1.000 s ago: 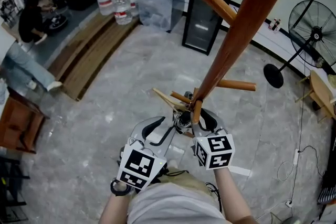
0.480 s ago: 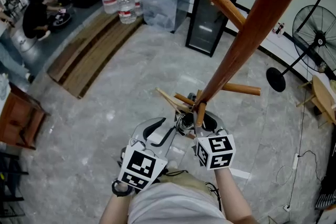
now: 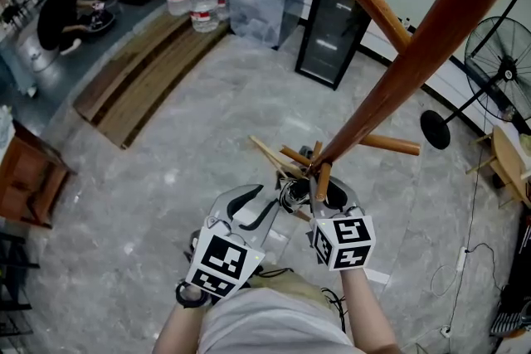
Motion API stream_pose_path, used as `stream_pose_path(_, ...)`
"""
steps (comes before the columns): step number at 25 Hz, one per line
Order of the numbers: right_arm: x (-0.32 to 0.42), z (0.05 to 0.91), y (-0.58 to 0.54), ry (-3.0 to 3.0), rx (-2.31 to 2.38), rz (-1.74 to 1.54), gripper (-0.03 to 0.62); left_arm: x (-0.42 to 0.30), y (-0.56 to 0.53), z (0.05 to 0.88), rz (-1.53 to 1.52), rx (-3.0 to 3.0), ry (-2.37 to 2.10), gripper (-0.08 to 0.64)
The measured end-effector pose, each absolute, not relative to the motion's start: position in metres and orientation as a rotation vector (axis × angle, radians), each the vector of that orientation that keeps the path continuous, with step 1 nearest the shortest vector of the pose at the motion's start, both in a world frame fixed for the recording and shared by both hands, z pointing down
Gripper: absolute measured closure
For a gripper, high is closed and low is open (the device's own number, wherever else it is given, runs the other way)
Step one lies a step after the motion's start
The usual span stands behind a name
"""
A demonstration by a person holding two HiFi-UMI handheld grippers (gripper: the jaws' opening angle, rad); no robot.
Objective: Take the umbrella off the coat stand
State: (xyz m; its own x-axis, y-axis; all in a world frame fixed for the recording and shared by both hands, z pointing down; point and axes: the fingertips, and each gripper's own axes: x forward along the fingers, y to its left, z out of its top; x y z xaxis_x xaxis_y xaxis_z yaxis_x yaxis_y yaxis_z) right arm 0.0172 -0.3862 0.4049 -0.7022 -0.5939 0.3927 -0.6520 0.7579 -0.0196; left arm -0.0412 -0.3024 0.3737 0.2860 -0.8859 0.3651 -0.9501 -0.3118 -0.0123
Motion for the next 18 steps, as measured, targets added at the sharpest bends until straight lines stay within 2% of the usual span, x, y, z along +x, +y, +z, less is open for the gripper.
stream_pose_path(13, 0.019, 0.395, -0.387, -2.642, 0.950, 0.232, 0.557, -0.040, -0.307, 0.377, 0.451, 2.351, -1.685, 0.428)
stream_pose_path(16, 0.020, 0.395, -0.388, -2.649, 0.955, 0.251, 0.589, -0.039, -0.307, 0.377, 0.451, 2.354, -1.680, 0.428)
stream_pose_path(18, 0.020, 0.394, -0.388, -2.645, 0.956, 0.249, 0.586, -0.040, -0.307, 0.377, 0.452, 2.352, -1.680, 0.428)
